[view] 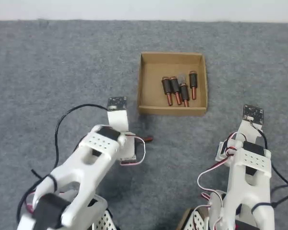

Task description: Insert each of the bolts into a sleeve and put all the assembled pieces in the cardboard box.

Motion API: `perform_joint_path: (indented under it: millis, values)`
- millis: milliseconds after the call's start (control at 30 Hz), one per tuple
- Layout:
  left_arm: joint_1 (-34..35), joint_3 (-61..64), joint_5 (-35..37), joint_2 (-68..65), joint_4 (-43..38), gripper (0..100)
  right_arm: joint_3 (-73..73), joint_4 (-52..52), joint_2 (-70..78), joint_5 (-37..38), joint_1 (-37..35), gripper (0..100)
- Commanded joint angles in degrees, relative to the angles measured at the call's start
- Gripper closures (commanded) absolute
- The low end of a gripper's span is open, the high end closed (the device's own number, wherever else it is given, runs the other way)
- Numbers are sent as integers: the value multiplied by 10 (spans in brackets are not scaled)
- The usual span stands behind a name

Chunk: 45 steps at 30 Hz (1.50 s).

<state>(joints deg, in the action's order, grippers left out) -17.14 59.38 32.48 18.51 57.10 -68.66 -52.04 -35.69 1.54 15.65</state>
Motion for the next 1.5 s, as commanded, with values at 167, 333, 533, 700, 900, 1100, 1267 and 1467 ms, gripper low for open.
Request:
perform_joint_path:
  millis: [167,333,533,700,900,1100,1267,1467]
  values:
    - [21,-72,17,-81,-32,990,-4,2,-3,10,-5,991]
    - [20,-81,42,-112,-60,990,-4,2,-3,10,-5,991]
    - [22,-95,44,-111,-62,990,-4,2,-3,10,-5,991]
    - [62,-119,45,-114,-79,990,-4,2,-3,10,-5,991]
    - [96,-122,45,-114,-165,989,-4,2,-3,10,-5,991]
    - [93,-121,45,-114,-271,989,-4,2,-3,10,-5,991]
    - [92,-120,45,-109,-312,989,-4,2,-3,10,-5,991]
    - [91,-118,50,-30,-251,988,-4,3,-3,10,-5,991]
